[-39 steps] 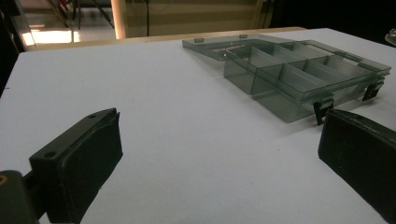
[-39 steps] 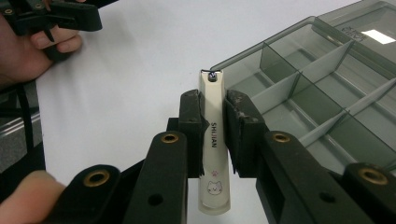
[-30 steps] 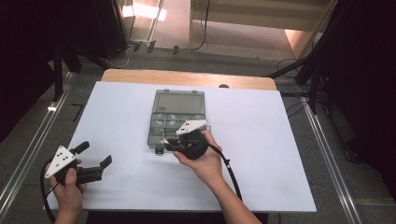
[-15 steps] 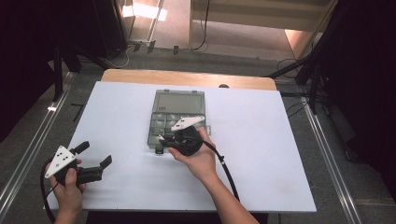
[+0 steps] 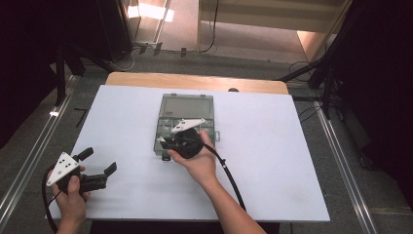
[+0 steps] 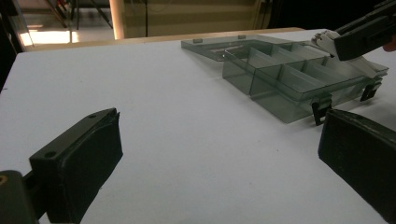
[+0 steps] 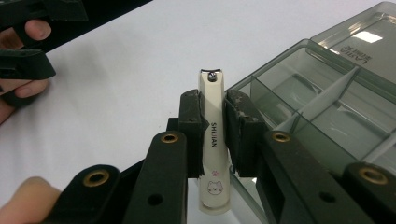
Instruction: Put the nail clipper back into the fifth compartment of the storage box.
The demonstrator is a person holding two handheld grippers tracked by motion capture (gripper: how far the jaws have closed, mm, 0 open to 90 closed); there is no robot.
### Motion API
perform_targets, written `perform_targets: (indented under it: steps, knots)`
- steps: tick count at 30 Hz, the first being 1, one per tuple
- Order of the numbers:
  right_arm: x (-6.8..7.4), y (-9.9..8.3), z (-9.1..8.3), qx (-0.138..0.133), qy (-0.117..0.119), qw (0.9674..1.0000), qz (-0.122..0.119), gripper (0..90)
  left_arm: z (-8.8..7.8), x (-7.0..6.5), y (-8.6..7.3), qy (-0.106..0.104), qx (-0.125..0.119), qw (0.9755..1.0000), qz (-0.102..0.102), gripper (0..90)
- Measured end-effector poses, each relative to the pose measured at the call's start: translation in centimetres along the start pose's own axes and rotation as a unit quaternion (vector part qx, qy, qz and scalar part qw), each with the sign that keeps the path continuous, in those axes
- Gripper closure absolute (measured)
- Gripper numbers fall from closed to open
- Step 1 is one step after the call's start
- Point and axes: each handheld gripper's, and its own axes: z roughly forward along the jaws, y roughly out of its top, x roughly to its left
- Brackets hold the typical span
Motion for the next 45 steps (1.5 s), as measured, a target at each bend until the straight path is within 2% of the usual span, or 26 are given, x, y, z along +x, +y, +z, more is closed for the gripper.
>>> perform_targets:
  steps: [9, 24, 34, 38, 39, 42, 45]
  knots:
    - [0.0, 0.5, 1.3, -0.005, -0.003, 1.0, 0.003, 78.9, 0.0, 0.0, 0.0, -0.001, 0.0, 1.0, -0.001, 0.0]
    - [-0.5, 1.0, 3.4, -0.017, -0.021, 0.9993, 0.027, 78.9, 0.0, 0.1, 0.0, -0.001, -0.001, 1.0, -0.004, 0.0]
    - [-0.8, 1.0, 3.8, -0.016, -0.044, 0.9976, 0.051, 78.8, 0.0, 0.1, 0.0, -0.002, -0.002, 1.0, -0.005, 0.0]
    - [-0.9, 0.8, 3.9, -0.013, -0.043, 0.9973, 0.058, 78.5, 0.0, 0.1, 0.0, -0.001, 0.0, 1.0, -0.004, 0.0]
    - [-0.9, 0.8, 3.9, -0.011, -0.043, 0.9971, 0.062, 77.5, 0.0, 0.1, 0.0, -0.002, 0.0, 1.0, -0.004, 0.0]
    - [-1.1, 0.7, 3.6, -0.017, -0.034, 0.997, 0.067, 60.9, 0.0, 0.1, 0.0, -0.001, -0.001, 1.0, -0.005, 0.0]
    - [-1.5, 0.6, 2.9, -0.027, -0.021, 0.9966, 0.075, 48.9, 0.0, 0.1, 0.0, -0.002, 0.0, 1.0, -0.003, 0.0]
